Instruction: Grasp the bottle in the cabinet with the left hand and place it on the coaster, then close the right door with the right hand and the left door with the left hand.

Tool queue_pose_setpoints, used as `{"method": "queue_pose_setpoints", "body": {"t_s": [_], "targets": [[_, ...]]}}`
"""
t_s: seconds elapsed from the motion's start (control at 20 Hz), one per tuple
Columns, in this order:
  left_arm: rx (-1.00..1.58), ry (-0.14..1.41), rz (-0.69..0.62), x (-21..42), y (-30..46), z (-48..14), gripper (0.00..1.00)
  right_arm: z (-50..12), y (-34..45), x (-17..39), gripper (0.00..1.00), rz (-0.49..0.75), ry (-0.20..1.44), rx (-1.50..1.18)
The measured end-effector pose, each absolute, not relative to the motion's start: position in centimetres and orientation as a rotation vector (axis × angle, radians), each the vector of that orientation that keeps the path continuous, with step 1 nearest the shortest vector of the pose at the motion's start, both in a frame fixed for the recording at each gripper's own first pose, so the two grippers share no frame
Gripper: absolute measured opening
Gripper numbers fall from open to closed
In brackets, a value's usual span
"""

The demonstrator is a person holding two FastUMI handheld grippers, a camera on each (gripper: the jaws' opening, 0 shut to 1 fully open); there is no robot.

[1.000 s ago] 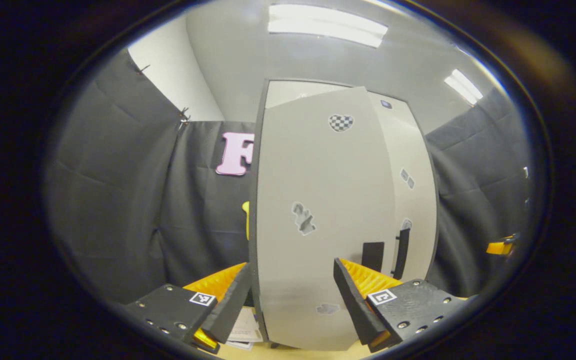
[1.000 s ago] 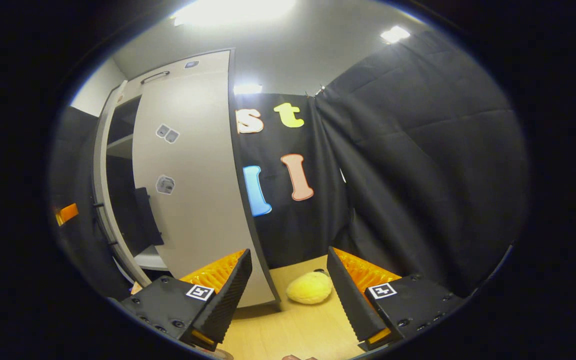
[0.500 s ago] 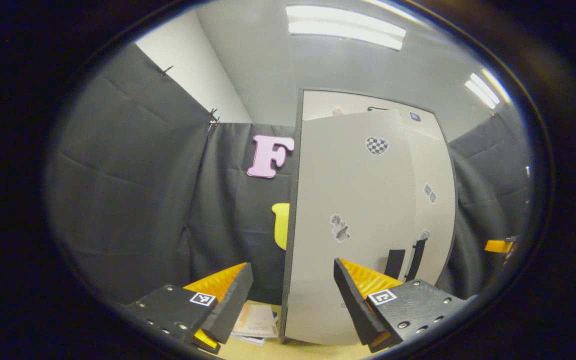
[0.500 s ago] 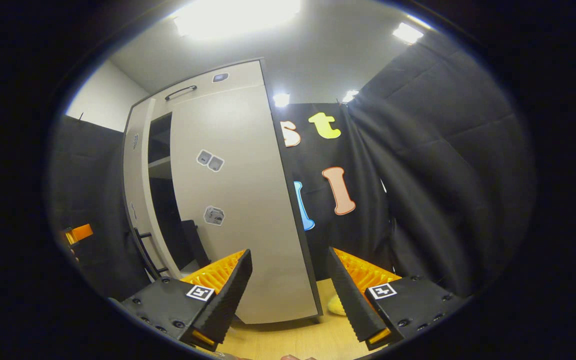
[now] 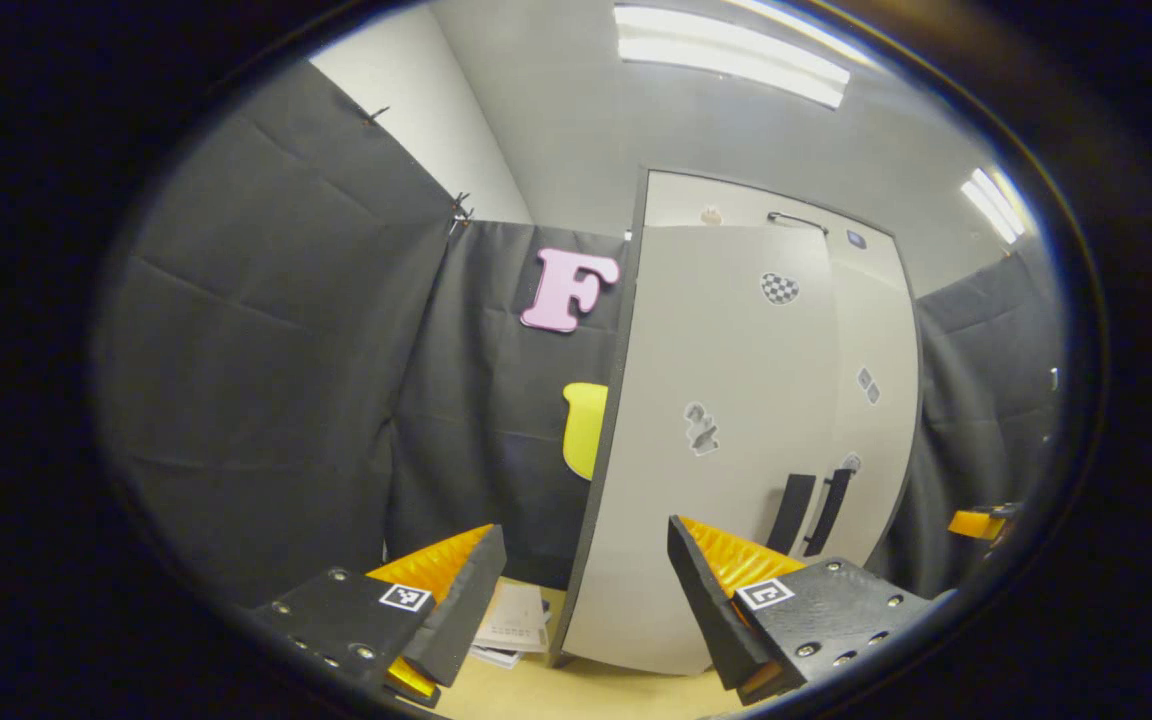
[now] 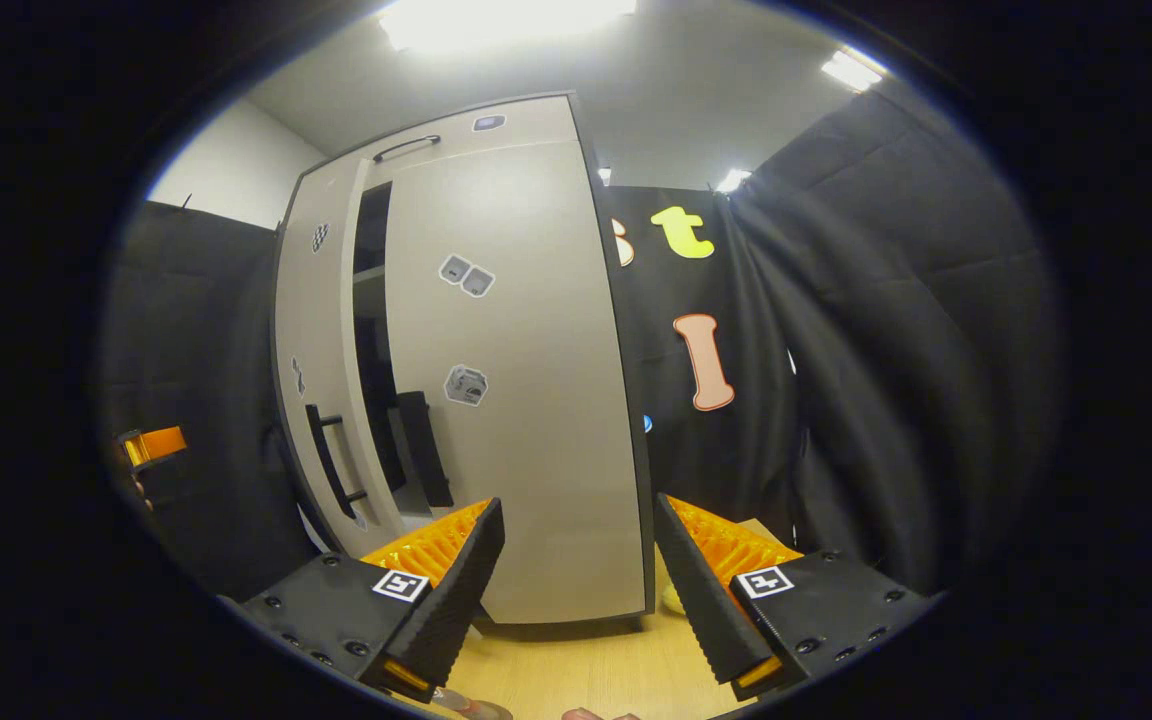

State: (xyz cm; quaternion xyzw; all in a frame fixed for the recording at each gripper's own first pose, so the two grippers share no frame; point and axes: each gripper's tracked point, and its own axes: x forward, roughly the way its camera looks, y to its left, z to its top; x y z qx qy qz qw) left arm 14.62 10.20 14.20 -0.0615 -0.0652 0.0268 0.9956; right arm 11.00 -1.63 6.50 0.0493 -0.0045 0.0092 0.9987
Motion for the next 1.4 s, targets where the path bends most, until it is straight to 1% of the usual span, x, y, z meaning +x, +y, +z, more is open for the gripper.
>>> {"method": "queue_pose_setpoints", "body": {"t_s": [0.05,0.3,0.35,0.4,0.55,0.6,0.65,0.7,0.75,0.8,0.85,0.9,1.0,1.15,1.2,1.25,1.3,1.35,1.4], "targets": [[-0.128,-0.122,0.048,14.5,9.9,13.8,0.94,6.5,-1.5,10.9,0.95,0.023,-0.010,0.094],[-0.120,-0.090,0.019,13.9,7.0,12.8,0.94,6.5,-1.2,11.6,0.96,0.080,-0.004,0.053],[-0.110,-0.088,0.025,13.6,6.7,12.8,0.94,6.6,-1.1,11.8,0.92,0.093,-0.001,0.050],[-0.102,-0.083,0.035,13.4,6.5,12.7,0.94,6.6,-1.1,11.9,0.96,0.111,0.003,0.051],[-0.089,-0.070,0.071,13.2,5.7,12.2,0.94,6.4,-0.8,12.0,0.96,0.166,0.015,0.055],[-0.094,-0.067,0.079,12.8,5.4,11.9,0.94,6.0,-0.7,12.1,0.92,0.187,0.024,0.046],[-0.097,-0.062,0.082,12.4,5.1,11.7,0.94,5.6,-0.8,12.0,0.92,0.206,0.035,0.034],[-0.096,-0.064,0.096,11.5,4.9,11.4,0.94,5.1,-1.0,11.9,0.96,0.225,0.047,0.022],[-0.089,-0.068,0.108,10.9,4.9,11.4,0.94,4.7,-1.2,11.9,0.96,0.240,0.055,0.015],[-0.080,-0.070,0.115,10.4,4.6,11.3,0.94,4.3,-1.4,11.8,0.92,0.248,0.060,0.012],[-0.076,-0.063,0.108,10.0,4.2,11.1,0.94,4.1,-1.8,11.7,0.93,0.246,0.066,0.014],[-0.074,-0.056,0.087,10.1,3.6,10.9,0.94,3.6,-2.1,11.7,0.96,0.249,0.078,0.023],[-0.086,-0.063,0.042,9.9,2.0,10.6,0.94,3.4,-1.9,11.6,0.96,0.255,0.082,0.056],[-0.123,-0.067,0.038,10.6,1.5,9.1,0.94,3.2,-2.1,11.8,0.96,0.233,0.052,0.086],[-0.117,-0.061,0.038,10.9,1.4,8.6,1.00,2.8,-2.1,11.5,0.92,0.224,0.047,0.089],[-0.107,-0.053,0.036,11.2,1.4,8.2,1.00,2.4,-1.9,11.3,0.96,0.220,0.053,0.093],[-0.093,-0.044,0.028,11.5,1.4,7.9,0.94,1.8,-1.6,11.3,0.96,0.222,0.059,0.092],[-0.076,-0.039,0.021,11.7,1.5,7.8,0.94,1.5,-1.5,11.2,0.96,0.217,0.064,0.081],[-0.060,-0.034,0.015,11.9,1.8,7.8,0.94,1.3,-1.6,10.9,0.92,0.202,0.067,0.062]]}}
